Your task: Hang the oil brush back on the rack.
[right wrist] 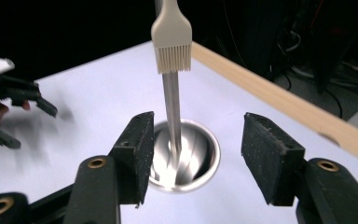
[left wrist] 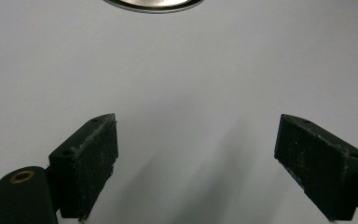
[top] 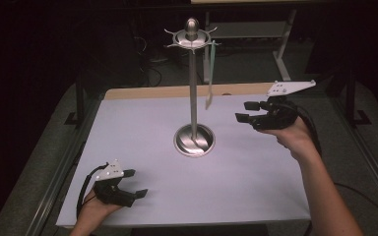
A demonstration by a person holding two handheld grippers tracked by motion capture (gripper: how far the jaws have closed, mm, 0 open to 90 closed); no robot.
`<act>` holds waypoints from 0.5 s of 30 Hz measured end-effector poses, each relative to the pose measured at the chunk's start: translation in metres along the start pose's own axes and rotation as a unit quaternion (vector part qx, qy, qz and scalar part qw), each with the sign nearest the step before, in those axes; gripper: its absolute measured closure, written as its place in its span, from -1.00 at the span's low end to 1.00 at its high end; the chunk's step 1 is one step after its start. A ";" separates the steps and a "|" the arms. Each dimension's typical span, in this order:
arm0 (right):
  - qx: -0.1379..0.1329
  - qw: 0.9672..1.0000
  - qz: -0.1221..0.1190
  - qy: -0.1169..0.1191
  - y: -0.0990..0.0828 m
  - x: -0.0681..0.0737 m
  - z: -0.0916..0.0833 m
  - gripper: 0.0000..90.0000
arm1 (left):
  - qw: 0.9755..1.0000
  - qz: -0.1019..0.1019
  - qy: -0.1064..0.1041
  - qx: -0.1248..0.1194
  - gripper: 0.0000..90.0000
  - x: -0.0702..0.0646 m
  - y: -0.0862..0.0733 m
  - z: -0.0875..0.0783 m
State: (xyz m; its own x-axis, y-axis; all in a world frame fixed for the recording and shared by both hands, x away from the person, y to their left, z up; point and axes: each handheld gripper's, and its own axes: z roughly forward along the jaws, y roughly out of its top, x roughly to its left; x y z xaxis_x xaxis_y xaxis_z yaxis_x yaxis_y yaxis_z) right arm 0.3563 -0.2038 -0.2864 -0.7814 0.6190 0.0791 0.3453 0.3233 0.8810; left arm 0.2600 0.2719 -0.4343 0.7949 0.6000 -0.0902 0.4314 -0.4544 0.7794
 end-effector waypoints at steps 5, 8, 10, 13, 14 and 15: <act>0.009 1.000 0.010 -0.009 -0.020 -0.001 0.000 -0.09 | 1.000 -0.006 -0.001 0.000 -0.71 0.002 -0.002 0.000; 0.008 1.000 0.013 -0.013 -0.028 -0.002 0.000 -0.12 | 1.000 -0.005 -0.002 0.003 -0.71 0.002 -0.003 -0.001; 0.008 1.000 0.018 -0.020 -0.040 -0.002 0.000 -0.16 | 1.000 -0.004 -0.001 0.001 -0.71 0.003 -0.002 0.000; 0.008 0.999 0.022 -0.024 -0.047 -0.002 0.000 -0.18 | 1.000 -0.004 -0.001 0.001 -0.71 0.002 -0.002 0.000; 0.007 0.999 0.025 -0.024 -0.051 -0.002 -0.001 -0.20 | 1.000 -0.003 -0.001 0.002 -0.71 0.003 -0.002 0.000; 0.009 0.999 0.032 -0.028 -0.057 -0.003 -0.001 -0.22 | 1.000 -0.007 -0.002 0.002 -0.71 0.002 -0.003 0.000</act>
State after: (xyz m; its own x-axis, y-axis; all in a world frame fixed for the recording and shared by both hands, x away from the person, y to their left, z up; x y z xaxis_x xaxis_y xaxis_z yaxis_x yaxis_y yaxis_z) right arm 0.3382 -0.2251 -0.3366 -0.7277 0.6773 0.1084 0.4029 0.2941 0.8667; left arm 0.2605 0.2745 -0.4364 0.7906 0.6035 -0.1035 0.4437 -0.4481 0.7761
